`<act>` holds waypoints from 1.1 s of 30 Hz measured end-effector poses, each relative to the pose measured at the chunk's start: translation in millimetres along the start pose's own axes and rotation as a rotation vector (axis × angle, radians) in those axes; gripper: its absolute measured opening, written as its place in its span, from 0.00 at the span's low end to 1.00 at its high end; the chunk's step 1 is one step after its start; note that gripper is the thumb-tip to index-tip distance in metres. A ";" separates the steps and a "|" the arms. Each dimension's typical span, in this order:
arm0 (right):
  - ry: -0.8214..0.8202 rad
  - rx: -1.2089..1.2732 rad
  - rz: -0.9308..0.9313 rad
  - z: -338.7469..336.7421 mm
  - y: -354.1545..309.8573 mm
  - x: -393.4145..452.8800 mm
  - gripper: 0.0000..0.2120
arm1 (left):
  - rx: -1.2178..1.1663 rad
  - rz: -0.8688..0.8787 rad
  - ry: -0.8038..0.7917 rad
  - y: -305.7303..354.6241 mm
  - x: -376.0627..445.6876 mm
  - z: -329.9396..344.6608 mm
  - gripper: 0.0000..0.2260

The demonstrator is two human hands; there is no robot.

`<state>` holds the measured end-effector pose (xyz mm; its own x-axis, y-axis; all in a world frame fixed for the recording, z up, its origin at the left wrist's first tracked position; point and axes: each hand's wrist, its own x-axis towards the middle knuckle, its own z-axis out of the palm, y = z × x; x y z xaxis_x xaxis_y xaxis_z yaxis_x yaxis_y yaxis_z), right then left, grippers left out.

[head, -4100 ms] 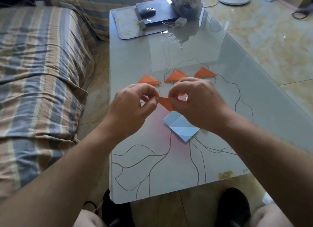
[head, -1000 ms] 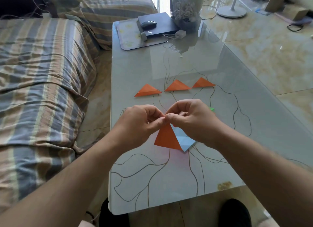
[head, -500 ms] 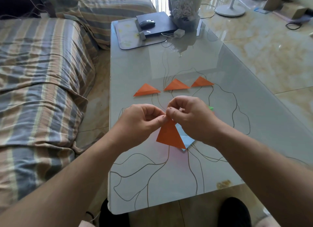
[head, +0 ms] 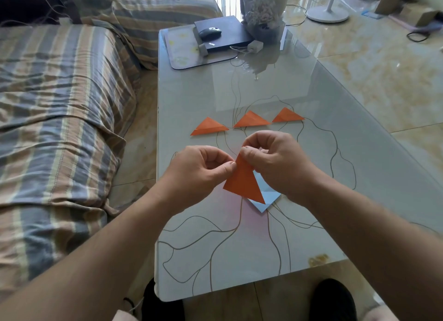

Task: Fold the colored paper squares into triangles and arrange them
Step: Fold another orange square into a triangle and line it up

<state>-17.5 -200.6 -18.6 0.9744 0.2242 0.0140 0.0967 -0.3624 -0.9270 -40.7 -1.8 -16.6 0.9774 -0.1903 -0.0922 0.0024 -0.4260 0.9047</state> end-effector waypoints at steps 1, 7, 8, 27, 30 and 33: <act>0.000 0.008 0.009 -0.5 0.0 0.2 0.09 | 0.015 0.002 -0.011 -0.3 -0.1 -0.3 0.04; 0.026 0.057 0.038 -1.5 -3.4 -0.8 0.08 | -0.005 0.004 -0.006 0.9 1.2 1.2 0.04; 0.038 0.078 0.043 -2.2 -3.8 -0.7 0.08 | -0.014 -0.002 -0.007 1.1 1.3 1.5 0.04; 0.076 0.260 0.143 -16.1 -11.0 2.7 0.08 | 0.098 -0.012 -0.064 0.7 0.4 -4.8 0.06; 0.082 0.254 0.148 -17.0 -9.4 3.8 0.09 | 0.149 -0.003 -0.060 2.2 0.9 -4.2 0.07; 0.078 0.251 0.147 -16.7 -8.7 4.3 0.09 | 0.222 0.021 -0.053 2.4 -0.2 -3.5 0.07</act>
<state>-10.8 -211.6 -4.3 0.9879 0.1119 -0.1076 -0.0904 -0.1490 -0.9847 -40.1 0.3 -13.0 0.9642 -0.2452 -0.1010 -0.0707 -0.6047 0.7933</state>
